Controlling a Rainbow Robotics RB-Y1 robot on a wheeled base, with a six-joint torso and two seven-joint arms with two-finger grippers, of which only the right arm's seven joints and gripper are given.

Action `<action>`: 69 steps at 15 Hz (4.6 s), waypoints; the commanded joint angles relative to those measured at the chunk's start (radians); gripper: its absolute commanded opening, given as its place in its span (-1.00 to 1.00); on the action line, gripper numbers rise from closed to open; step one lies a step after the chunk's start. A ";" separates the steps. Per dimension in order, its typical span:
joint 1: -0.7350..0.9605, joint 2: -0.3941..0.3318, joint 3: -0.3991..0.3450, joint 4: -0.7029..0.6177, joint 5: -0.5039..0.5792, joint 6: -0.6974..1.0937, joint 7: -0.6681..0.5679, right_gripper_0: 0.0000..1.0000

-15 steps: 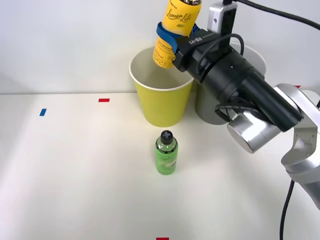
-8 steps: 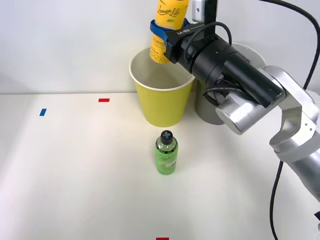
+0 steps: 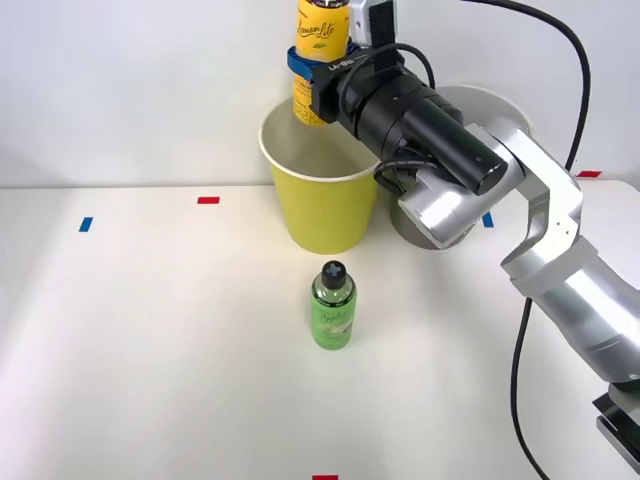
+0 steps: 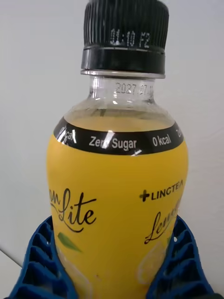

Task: Put cans in the gray bin, plastic bottles in the light green bin

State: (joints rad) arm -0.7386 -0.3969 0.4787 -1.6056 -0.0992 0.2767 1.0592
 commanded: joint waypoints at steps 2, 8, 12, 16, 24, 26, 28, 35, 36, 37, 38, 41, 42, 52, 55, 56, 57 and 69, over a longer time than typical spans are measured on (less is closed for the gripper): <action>-0.002 0.003 0.006 0.003 0.012 -0.001 -0.004 1.00; -0.001 -0.008 0.011 0.003 0.013 -0.008 -0.002 1.00; 0.094 -0.049 -0.003 -0.007 0.015 -0.220 -0.004 1.00; 0.248 -0.096 -0.049 -0.126 0.027 -0.314 0.002 1.00; 0.660 -0.186 -0.134 -0.336 0.006 -0.596 -0.008 1.00; 0.765 -0.188 -0.150 -0.336 -0.001 -0.697 -0.004 1.00; 0.875 -0.186 -0.175 -0.336 0.001 -0.769 0.007 1.00; 1.219 -0.165 -0.293 -0.338 0.087 -0.907 0.050 1.00; 1.262 -0.148 -0.315 -0.338 0.116 -0.907 0.054 1.00; 1.305 -0.122 -0.335 -0.336 0.133 -0.907 0.061 1.00; 1.348 -0.086 -0.351 -0.338 0.156 -0.907 0.065 1.00; 1.440 0.020 -0.399 -0.338 0.253 -0.909 0.079 1.00; 1.469 0.053 -0.410 -0.336 0.277 -0.907 0.082 1.00; 1.587 0.161 -0.476 -0.336 0.338 -0.896 0.100 1.00; 1.587 0.161 -0.471 -0.336 0.351 -0.890 0.100 1.00; 1.584 0.161 -0.471 -0.336 0.352 -0.889 0.100 1.00; 1.584 0.162 -0.471 -0.336 0.352 -0.884 0.100 1.00; 1.542 0.299 -0.491 -0.197 0.518 -1.073 0.064 1.00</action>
State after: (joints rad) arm 0.8135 -0.0957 -0.0082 -1.8313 0.4134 -0.7577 1.1315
